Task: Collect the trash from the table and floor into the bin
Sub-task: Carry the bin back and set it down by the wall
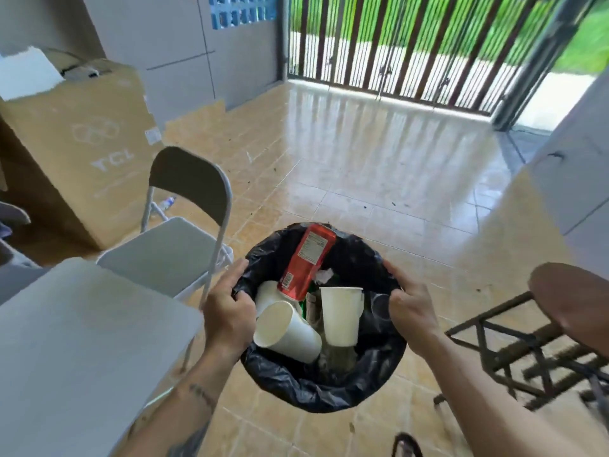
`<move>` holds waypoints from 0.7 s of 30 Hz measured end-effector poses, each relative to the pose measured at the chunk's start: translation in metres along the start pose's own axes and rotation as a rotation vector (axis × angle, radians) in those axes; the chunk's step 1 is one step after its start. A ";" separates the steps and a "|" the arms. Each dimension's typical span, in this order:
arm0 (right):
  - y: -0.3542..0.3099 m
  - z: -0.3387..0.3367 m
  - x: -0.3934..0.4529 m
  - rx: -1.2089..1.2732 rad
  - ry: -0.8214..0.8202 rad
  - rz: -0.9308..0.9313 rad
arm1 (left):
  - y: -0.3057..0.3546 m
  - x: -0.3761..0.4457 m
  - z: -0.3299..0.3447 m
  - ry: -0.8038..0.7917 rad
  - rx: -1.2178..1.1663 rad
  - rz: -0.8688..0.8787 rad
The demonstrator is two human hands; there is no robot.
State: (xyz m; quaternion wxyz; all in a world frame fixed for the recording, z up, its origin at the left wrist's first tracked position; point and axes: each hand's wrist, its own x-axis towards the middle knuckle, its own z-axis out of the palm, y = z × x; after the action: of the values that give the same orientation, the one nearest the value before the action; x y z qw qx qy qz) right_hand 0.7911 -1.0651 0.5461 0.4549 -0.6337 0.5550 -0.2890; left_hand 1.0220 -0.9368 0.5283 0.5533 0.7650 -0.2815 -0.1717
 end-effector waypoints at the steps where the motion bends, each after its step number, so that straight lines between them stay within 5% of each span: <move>1: -0.002 -0.007 -0.018 0.011 0.046 0.023 | 0.007 -0.002 -0.003 -0.050 -0.005 0.025; 11: 0.008 -0.106 -0.203 0.050 0.538 0.196 | 0.089 -0.088 0.028 -0.551 -0.039 0.302; 21: 0.063 -0.175 -0.497 0.020 0.991 0.444 | 0.114 -0.332 0.023 -1.008 -0.116 0.390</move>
State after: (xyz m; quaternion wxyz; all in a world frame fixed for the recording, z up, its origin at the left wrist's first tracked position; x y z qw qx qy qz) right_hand 0.5033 -0.6279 0.6319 0.1946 -0.2847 0.8208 -0.4554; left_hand 0.7218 -0.7741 0.6121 0.4128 0.4897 -0.6387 -0.4265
